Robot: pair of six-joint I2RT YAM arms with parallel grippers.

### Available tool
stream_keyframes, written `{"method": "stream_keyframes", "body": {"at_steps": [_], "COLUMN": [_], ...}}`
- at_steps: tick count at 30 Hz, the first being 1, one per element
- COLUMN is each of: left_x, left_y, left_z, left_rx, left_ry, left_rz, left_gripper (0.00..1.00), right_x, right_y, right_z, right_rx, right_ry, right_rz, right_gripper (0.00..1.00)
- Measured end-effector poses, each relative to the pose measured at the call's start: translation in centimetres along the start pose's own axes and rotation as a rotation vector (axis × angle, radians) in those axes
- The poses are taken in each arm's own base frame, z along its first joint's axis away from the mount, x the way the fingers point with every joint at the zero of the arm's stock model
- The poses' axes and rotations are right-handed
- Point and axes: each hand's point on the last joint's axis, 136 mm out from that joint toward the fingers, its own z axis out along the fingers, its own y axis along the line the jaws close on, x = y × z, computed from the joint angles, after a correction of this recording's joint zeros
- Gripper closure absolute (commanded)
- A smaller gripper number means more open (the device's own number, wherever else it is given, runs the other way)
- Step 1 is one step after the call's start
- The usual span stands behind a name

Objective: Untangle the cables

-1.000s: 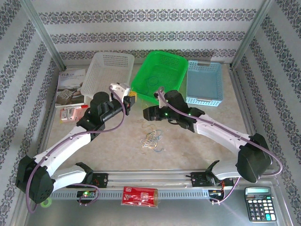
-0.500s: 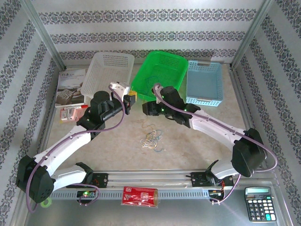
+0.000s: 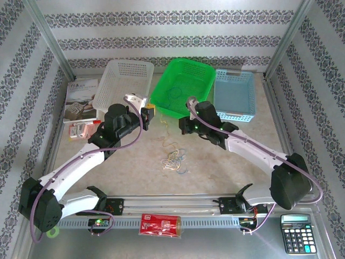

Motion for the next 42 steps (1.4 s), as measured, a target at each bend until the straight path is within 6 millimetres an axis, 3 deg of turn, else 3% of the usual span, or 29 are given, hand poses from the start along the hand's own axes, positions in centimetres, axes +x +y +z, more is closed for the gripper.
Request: {"method": "stream_keyframes", "body": {"at_steps": [6, 10, 14, 19, 24, 28, 31, 35, 36, 39, 42], "left_x": [-0.7, -1.9, -3.1, -3.5, -1.6, 0.6, 2.5, 5.4, 6.1, 7.5, 7.4], "left_y": [1.2, 3.5, 7.9, 15.4, 22.0, 25.8, 27.1, 28.0, 28.1, 28.1, 28.1], "left_z": [0.8, 1.5, 2.4, 4.0, 6.6, 9.4, 11.3, 12.4, 12.4, 12.0, 11.5], "left_rx": [-0.045, -0.112, -0.222, -0.374, -0.477, -0.522, -0.531, -0.537, -0.540, -0.547, -0.561], "left_ry": [-0.002, -0.006, -0.007, 0.027, 0.110, 0.209, 0.291, 0.404, 0.431, 0.492, 0.519], "left_rz": [-0.020, -0.030, -0.052, -0.100, -0.148, -0.177, -0.181, -0.192, -0.196, -0.201, -0.192], "left_gripper": [1.00, 1.00, 1.00, 1.00, 1.00, 1.00, 1.00, 1.00, 0.96, 0.70, 0.49], "right_x": [2.6, 3.1, 2.9, 2.5, 3.3, 3.6, 3.8, 4.1, 4.2, 4.1, 4.3], "right_y": [-1.7, -1.5, -0.9, 0.0, 0.3, 0.5, 0.6, 0.6, 0.6, 0.7, 0.6], "right_z": [0.2, 0.1, -0.7, -2.4, -3.8, -4.7, -5.4, -6.2, -6.4, -6.7, -6.6], "right_rx": [0.005, -0.017, -0.047, -0.088, -0.109, -0.122, -0.127, -0.130, -0.131, -0.133, -0.129], "right_ry": [0.040, 0.043, 0.024, -0.017, -0.038, -0.051, -0.061, -0.067, -0.068, -0.071, -0.065], "right_rz": [0.059, 0.082, 0.101, 0.108, 0.110, 0.111, 0.111, 0.109, 0.109, 0.108, 0.109], "right_gripper": [1.00, 0.76, 0.62, 0.51, 0.49, 0.49, 0.48, 0.47, 0.47, 0.46, 0.46]}}
